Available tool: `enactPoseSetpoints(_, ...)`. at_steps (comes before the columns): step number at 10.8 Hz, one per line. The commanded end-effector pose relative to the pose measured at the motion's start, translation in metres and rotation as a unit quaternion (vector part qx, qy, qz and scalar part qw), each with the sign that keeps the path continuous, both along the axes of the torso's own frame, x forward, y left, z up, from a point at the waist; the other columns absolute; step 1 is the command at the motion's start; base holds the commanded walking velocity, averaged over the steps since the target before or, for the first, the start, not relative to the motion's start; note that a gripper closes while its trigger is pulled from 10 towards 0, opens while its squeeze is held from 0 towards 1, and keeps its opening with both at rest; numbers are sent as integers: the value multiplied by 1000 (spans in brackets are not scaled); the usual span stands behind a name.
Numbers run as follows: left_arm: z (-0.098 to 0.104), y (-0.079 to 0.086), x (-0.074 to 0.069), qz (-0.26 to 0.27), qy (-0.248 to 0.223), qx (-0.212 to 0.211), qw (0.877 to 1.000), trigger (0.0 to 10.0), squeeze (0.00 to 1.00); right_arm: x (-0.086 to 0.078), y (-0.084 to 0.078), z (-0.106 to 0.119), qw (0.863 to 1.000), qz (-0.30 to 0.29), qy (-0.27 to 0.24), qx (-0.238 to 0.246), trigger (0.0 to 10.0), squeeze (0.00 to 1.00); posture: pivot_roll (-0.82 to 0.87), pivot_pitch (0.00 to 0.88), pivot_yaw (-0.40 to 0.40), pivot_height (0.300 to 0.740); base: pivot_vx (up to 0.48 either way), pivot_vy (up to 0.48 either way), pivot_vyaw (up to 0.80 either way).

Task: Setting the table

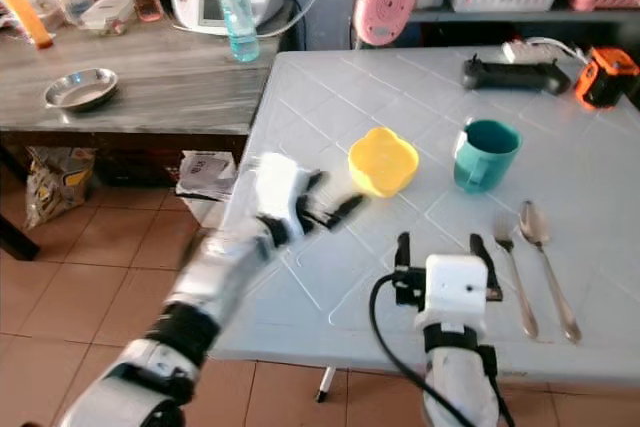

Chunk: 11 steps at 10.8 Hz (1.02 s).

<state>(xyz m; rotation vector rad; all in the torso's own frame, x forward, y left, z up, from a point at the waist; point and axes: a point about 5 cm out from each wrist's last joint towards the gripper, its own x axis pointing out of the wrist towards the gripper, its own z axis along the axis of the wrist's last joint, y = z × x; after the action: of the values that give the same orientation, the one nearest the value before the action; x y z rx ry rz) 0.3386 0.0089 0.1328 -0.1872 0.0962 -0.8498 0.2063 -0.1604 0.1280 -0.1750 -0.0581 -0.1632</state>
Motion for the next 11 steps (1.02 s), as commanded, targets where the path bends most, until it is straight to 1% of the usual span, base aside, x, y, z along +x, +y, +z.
enactPoseSetpoints(1, 6, -14, 1, -11, 5, -6, 1000, 10000, 0, -3, 1, 4, 1000, -9, -6, -3, 10000, 0, -129, 111, 127, 740, 0, 0, 0)
enactPoseSetpoints(2, 9, -19, 2, -17, 0, -4, 1000, 10000, 0, -6, 0, 4, 1000, -16, -5, -2, 10000, 0, -134, 111, 131, 740, 0, 0, 0)
enactPoseSetpoints(3, 12, -15, 5, -12, -7, -4, 1000, 10000, 0, -7, 0, 4, 1000, -23, -7, 2, 10000, 0, -135, 106, 136, 740, 0, 0, 0)
enactPoseSetpoints(4, 13, 3, 11, 17, -32, -4, 999, 10000, 0, -3, 1, 7, 1000, -23, -16, 9, 10000, 0, -122, 102, 133, 740, 0, 0, 0)
enactPoseSetpoints(5, 11, 35, 16, 64, -65, 4, 996, 10000, 0, 7, 4, 11, 1000, -10, -24, 17, 10000, 0, -85, 103, 117, 740, 0, 0, 0)
enactPoseSetpoints(6, 7, 57, 17, 90, -76, 18, 993, 10000, 0, 16, 5, 14, 999, -2, -31, 28, 10000, 0, -57, 104, 105, 740, 0, 0, 0)
enactPoseSetpoints(7, 1, 90, 15, 122, -87, 46, 988, 10000, 0, 36, 7, 24, 998, 15, -43, 54, 10000, 0, -21, 105, 86, 740, 0, 0, 0)
enactPoseSetpoints(8, -8, 116, 9, 144, -83, 71, 984, 10000, 0, 59, 7, 35, 995, 13, -49, 88, 10000, 0, 15, 106, 66, 740, 0, 0, 0)
enactPoseSetpoints(9, -14, 125, 3, 150, -79, 81, 982, 10000, 0, 73, 8, 45, 992, 16, -58, 114, 10000, 0, 33, 106, 55, 740, 0, 0, 0)
enactPoseSetpoints(10, -20, 129, -3, 152, -75, 87, 982, 10000, 0, 87, 11, 55, 988, 16, -66, 142, 10000, 0, 42, 107, 48, 740, 0, 0, 0)
enactPoseSetpoints(11, -25, 129, -9, 149, -68, 87, 983, 10000, 0, 99, 14, 60, 982, 13, -62, 178, 10000, 0, 49, 105, 42, 740, 0, 0, 0)
